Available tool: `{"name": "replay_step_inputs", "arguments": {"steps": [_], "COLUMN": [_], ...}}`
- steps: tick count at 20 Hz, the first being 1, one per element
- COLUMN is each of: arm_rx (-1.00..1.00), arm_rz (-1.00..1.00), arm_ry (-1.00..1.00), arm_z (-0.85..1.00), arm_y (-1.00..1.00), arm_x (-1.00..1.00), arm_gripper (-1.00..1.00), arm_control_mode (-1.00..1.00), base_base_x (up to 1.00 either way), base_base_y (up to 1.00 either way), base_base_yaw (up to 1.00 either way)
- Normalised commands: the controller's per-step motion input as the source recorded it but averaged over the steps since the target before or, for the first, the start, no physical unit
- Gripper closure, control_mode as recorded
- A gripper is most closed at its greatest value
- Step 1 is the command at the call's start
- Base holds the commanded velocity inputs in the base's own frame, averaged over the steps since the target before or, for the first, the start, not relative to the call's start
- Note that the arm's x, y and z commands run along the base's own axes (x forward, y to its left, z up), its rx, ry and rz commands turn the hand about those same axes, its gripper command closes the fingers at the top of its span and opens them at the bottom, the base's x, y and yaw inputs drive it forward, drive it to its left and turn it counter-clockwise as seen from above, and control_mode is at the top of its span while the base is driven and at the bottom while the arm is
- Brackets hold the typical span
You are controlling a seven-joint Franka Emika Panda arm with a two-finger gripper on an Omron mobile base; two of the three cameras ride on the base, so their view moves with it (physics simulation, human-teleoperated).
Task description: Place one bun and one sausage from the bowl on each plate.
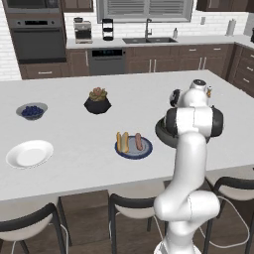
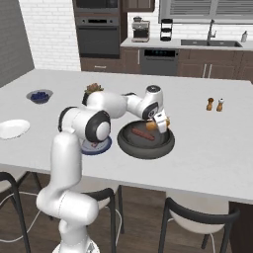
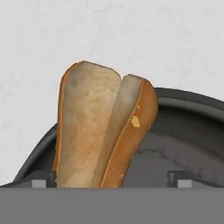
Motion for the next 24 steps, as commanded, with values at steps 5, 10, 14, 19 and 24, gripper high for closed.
{"name": "replay_step_inputs", "arguments": {"steps": [5, 10, 14, 19, 24], "arm_rx": [0.00, 0.00, 0.02, 0.00, -0.02], "arm_rz": [0.00, 0.00, 0.00, 0.00, 0.00], "arm_ry": [0.01, 0.00, 0.04, 0.08, 0.05], "arm_z": [-0.18, -0.33, -0.23, -0.02, 0.28], "arm_y": [0.00, 0.00, 0.16, 0.31, 0.45], "arm_x": [0.20, 0.00, 0.00, 0.00, -0.18], "arm_gripper": [-1.00, -1.00, 1.00, 1.00, 1.00], "arm_control_mode": [-1.00, -1.00, -1.00, -1.00, -1.00], "base_base_x": [0.00, 0.00, 0.00, 0.00, 0.00], "base_base_y": [0.00, 0.00, 0.00, 0.00, 0.00], "base_base_yaw": [0.00, 0.00, 0.00, 0.00, 0.00]}}
